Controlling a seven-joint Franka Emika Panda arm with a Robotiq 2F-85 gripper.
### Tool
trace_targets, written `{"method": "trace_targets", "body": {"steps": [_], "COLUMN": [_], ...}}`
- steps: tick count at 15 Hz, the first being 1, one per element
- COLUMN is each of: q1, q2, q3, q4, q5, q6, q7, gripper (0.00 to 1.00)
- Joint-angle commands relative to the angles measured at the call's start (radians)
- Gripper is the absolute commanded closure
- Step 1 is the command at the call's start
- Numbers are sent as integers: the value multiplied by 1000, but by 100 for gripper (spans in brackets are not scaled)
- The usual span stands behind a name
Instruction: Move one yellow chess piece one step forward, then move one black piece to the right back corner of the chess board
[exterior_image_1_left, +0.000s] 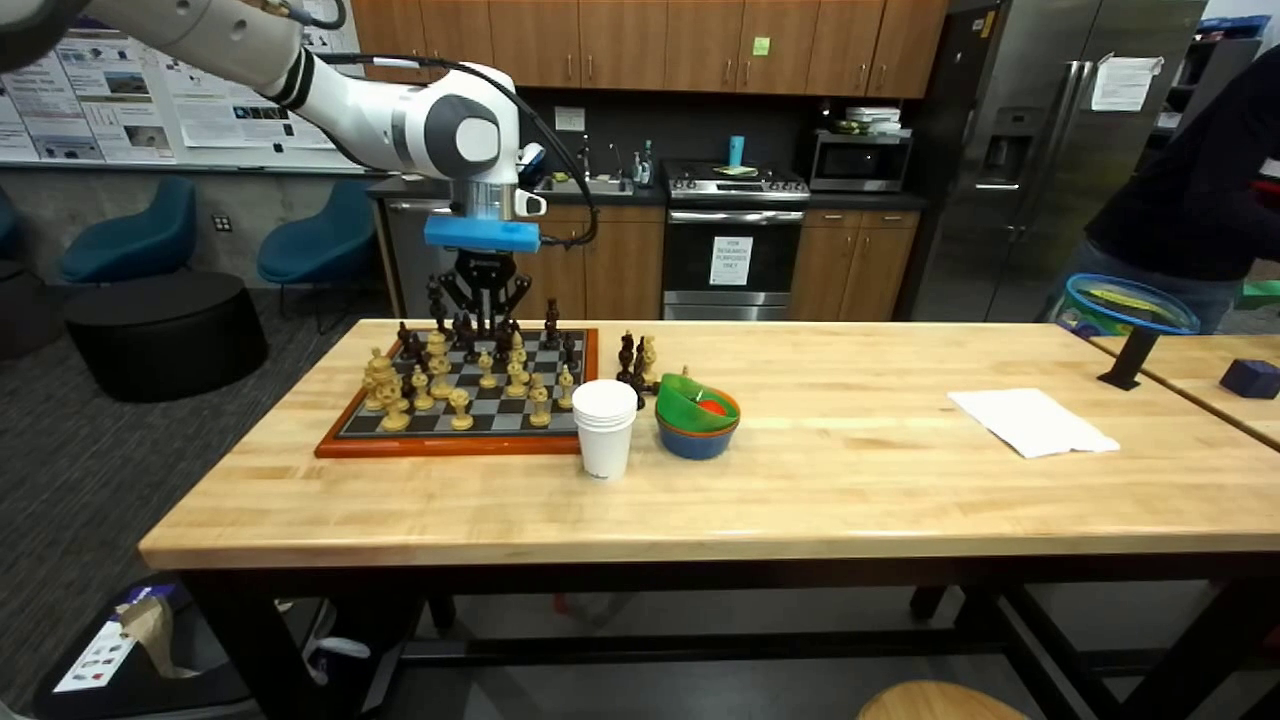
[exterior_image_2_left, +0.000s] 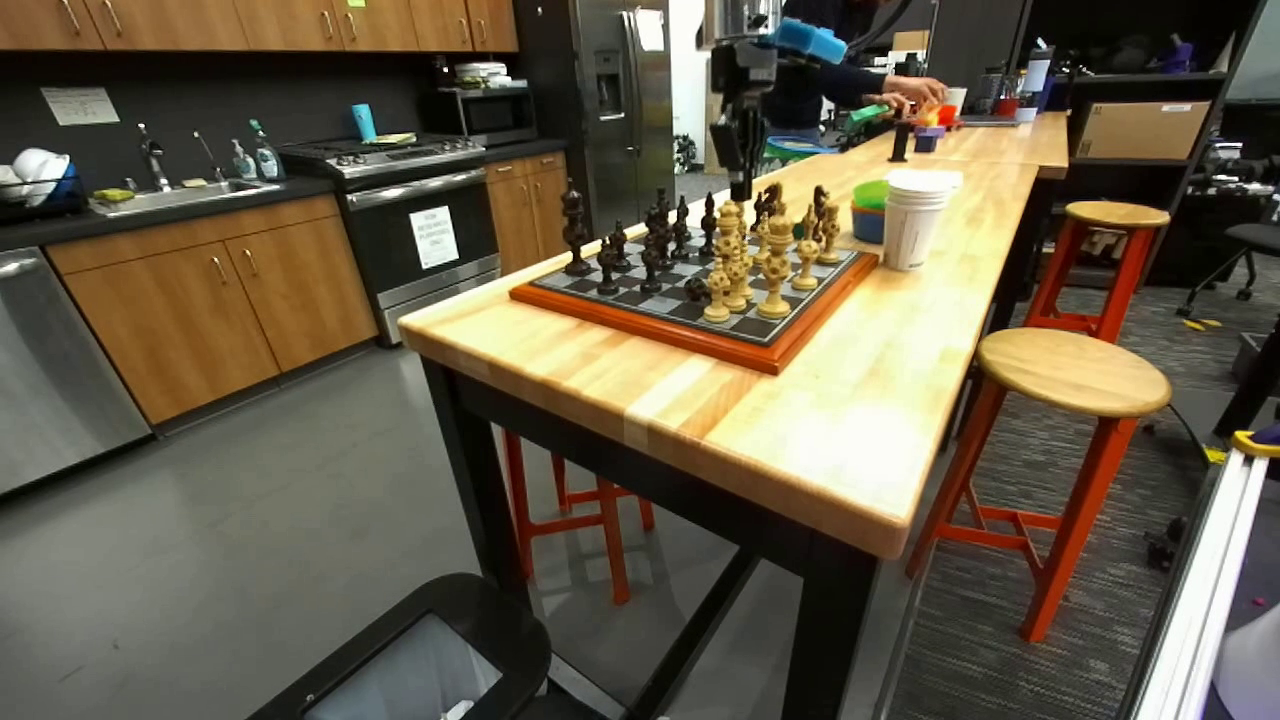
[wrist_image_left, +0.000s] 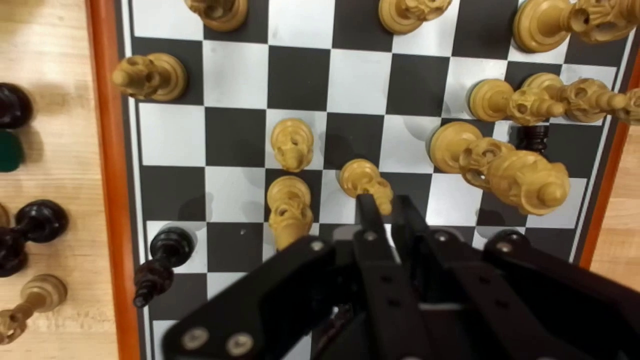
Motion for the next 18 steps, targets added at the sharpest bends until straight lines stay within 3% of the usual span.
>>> {"method": "trace_targets", "body": {"steps": [1, 9, 11, 12, 13, 18], "q1": [-19, -16, -13, 2, 2, 5], "q2": [-113, -317, -366, -291, -312, -346], "q3": [9, -33, -55, -52, -60, -69], "q4": [-79, -233, -274, -206, -225, -259], "q5": [30, 86, 93, 69, 71, 71], "q6": [-4, -61, -87, -74, -82, -83], "q7": [-42, -273, -350, -276, -302, -327], "gripper": [54, 2, 0, 7, 1, 0]}}
